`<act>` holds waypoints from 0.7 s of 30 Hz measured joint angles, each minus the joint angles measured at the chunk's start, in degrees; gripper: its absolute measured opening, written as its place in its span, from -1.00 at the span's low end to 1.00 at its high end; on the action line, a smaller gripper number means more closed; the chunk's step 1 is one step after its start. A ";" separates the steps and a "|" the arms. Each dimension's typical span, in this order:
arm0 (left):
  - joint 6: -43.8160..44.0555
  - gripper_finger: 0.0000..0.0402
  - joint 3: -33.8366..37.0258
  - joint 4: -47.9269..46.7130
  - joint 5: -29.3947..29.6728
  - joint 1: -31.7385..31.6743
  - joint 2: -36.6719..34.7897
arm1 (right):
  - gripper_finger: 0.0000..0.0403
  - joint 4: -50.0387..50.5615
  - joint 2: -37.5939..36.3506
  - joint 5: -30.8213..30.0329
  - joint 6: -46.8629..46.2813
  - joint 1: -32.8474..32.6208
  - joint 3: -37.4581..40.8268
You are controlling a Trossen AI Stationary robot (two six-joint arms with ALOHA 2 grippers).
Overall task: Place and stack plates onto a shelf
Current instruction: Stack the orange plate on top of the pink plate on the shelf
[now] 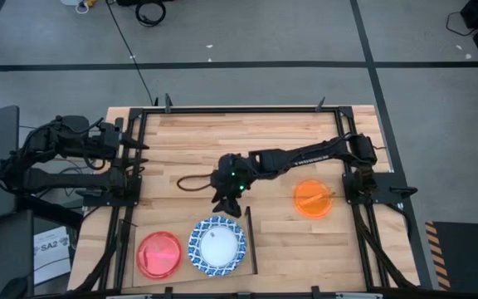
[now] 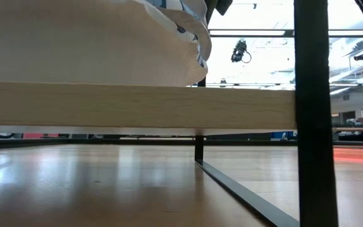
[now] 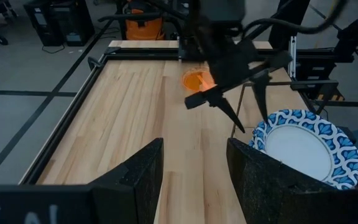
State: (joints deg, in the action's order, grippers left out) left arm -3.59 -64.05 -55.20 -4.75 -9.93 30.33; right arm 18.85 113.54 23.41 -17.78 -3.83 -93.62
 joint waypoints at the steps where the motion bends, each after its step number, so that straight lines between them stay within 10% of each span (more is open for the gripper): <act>1: -0.01 -0.09 0.00 0.00 -0.02 -0.02 0.00 | -0.04 0.00 0.00 1.41 0.00 0.71 0.00; 10: 0.03 -0.09 0.00 0.04 -0.02 -0.02 0.00 | -0.04 2.22 -5.10 8.16 2.53 5.45 0.00; 21: 0.36 -0.09 0.00 0.11 -0.01 0.00 0.00 | -0.04 15.93 -18.97 -4.26 11.25 6.48 -0.02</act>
State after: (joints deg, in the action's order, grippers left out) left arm -3.22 -64.05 -55.09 -4.76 -9.93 30.33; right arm 34.78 94.57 19.15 -6.53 2.65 -93.64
